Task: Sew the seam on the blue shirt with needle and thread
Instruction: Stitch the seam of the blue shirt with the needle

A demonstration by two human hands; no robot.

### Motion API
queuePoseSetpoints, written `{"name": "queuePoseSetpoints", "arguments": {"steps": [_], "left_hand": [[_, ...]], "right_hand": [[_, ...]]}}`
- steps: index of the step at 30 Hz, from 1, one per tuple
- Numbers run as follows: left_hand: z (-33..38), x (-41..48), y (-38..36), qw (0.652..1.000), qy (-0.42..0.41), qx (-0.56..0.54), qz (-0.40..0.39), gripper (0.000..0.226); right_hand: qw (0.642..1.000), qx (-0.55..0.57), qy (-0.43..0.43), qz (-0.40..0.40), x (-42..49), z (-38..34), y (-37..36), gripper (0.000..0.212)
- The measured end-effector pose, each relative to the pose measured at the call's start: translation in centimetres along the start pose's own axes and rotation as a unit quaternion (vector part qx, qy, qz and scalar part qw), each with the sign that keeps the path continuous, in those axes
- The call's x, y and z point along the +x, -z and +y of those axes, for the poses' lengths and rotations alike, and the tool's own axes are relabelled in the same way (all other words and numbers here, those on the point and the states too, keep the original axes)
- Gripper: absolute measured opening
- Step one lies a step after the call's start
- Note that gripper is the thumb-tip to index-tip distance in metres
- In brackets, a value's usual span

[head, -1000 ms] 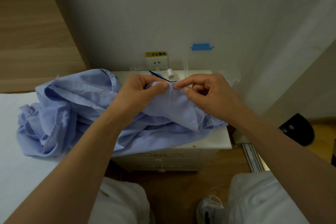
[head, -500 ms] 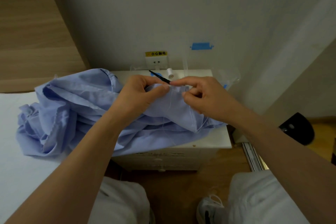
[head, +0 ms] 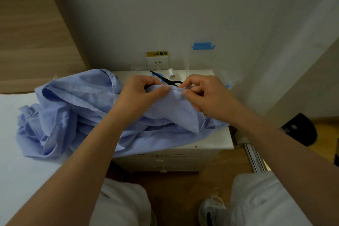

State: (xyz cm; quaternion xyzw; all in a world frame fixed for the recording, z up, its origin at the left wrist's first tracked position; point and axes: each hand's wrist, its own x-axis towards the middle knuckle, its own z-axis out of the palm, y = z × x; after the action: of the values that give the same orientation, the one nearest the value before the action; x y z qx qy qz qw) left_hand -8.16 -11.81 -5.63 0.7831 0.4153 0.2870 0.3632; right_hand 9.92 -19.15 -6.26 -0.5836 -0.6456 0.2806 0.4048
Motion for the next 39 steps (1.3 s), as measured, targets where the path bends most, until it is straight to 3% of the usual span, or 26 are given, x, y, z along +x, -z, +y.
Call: {"name": "queuePoseSetpoints", "arguments": {"steps": [22, 34, 39], "left_hand": [[0.2, -0.4, 0.9, 0.964, 0.075, -0.209, -0.148, 0.019], [-0.4, -0.3, 0.4, 0.952, 0.092, -0.243, -0.163, 0.022], [-0.3, -0.1, 0.5, 0.951, 0.074, -0.271, -0.130, 0.022]], "right_hand": [[0.991, 0.107, -0.020, -0.078, 0.2, 0.3, 1.0, 0.021], [0.985, 0.160, -0.005, -0.056, 0.1, -0.1, -0.1, 0.008], [0.984, 0.164, -0.017, -0.065, 0.6, 0.1, 0.2, 0.012]]}}
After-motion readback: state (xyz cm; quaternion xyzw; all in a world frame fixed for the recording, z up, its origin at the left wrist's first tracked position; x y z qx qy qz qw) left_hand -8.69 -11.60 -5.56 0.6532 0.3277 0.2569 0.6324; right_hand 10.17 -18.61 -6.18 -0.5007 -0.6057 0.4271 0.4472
